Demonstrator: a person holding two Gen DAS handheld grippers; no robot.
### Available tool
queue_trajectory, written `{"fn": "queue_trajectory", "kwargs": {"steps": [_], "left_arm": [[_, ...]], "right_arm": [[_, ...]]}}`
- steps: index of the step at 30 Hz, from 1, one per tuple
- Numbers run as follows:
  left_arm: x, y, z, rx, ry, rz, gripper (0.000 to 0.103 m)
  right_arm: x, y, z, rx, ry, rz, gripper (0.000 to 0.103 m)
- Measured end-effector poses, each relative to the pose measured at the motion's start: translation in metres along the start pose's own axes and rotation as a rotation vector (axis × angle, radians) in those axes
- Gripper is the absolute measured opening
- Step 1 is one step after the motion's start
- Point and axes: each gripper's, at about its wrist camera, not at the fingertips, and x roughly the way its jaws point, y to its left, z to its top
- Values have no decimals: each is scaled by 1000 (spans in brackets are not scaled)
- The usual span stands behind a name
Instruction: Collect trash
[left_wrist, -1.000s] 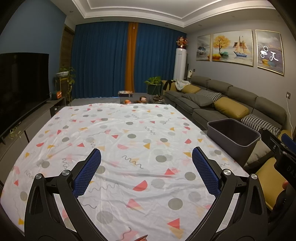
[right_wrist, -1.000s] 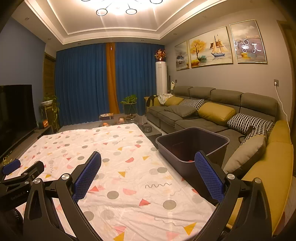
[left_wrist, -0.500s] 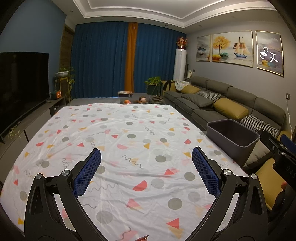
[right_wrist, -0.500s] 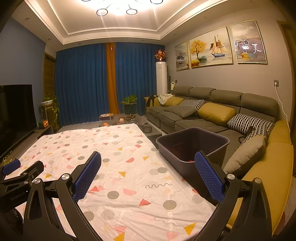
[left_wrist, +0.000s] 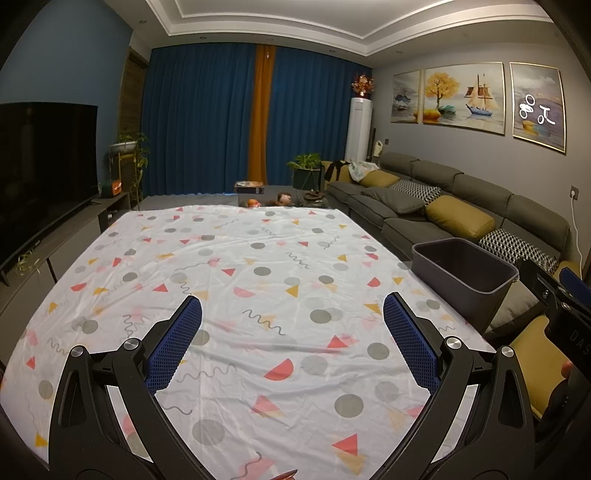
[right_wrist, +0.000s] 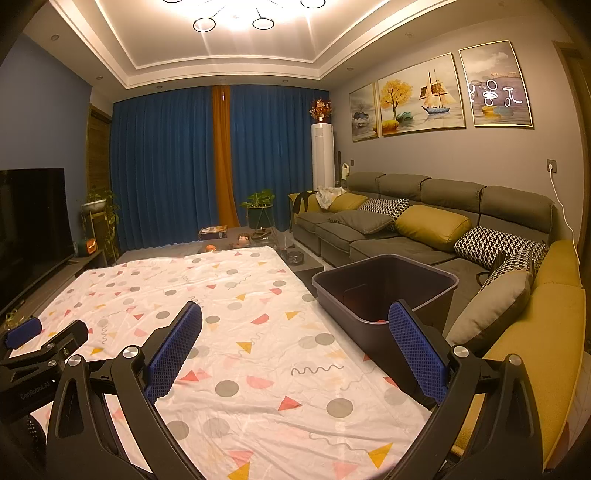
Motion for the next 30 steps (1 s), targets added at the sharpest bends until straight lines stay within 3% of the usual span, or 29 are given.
{"fn": "queue_trajectory", "kwargs": {"steps": [30], "left_arm": [[0,-6,-2,-1,-13,-10,97]], "right_arm": [[1,2,0,-3,-3,0,97]]}}
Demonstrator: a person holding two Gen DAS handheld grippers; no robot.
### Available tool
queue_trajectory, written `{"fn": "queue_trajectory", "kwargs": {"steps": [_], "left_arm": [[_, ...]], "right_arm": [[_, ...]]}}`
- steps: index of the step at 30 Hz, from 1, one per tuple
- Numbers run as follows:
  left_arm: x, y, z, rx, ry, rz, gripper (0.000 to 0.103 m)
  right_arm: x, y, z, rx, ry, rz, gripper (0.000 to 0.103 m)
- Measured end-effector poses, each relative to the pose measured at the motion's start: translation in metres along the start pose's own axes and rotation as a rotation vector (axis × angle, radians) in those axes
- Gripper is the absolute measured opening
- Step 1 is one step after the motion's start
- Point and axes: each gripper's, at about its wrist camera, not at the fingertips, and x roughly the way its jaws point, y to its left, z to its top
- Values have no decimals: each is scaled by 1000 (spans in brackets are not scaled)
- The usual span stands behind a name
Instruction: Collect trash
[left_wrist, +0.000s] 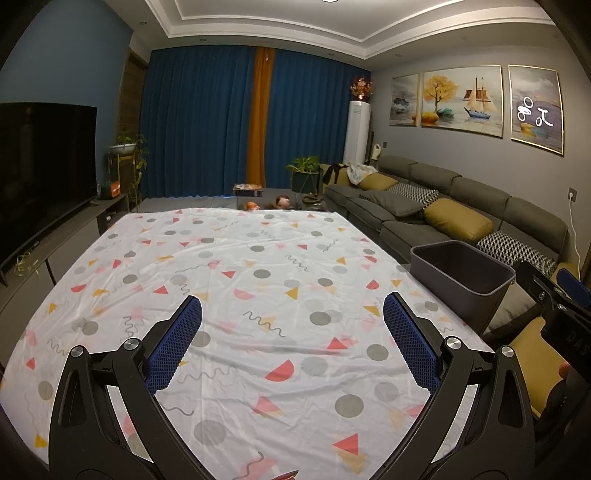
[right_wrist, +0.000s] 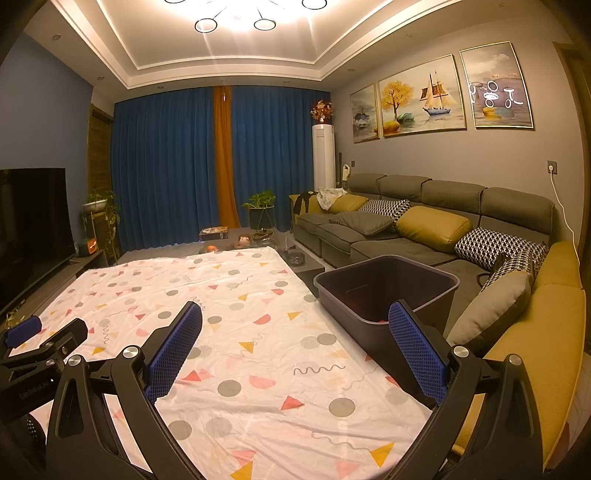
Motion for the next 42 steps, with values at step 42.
{"fn": "queue_trajectory", "kwargs": {"steps": [42], "left_arm": [[-11,5,7,-8,-32,-31,96]], "right_arm": [[-5,-3,-1,13,-8,1,98]]}}
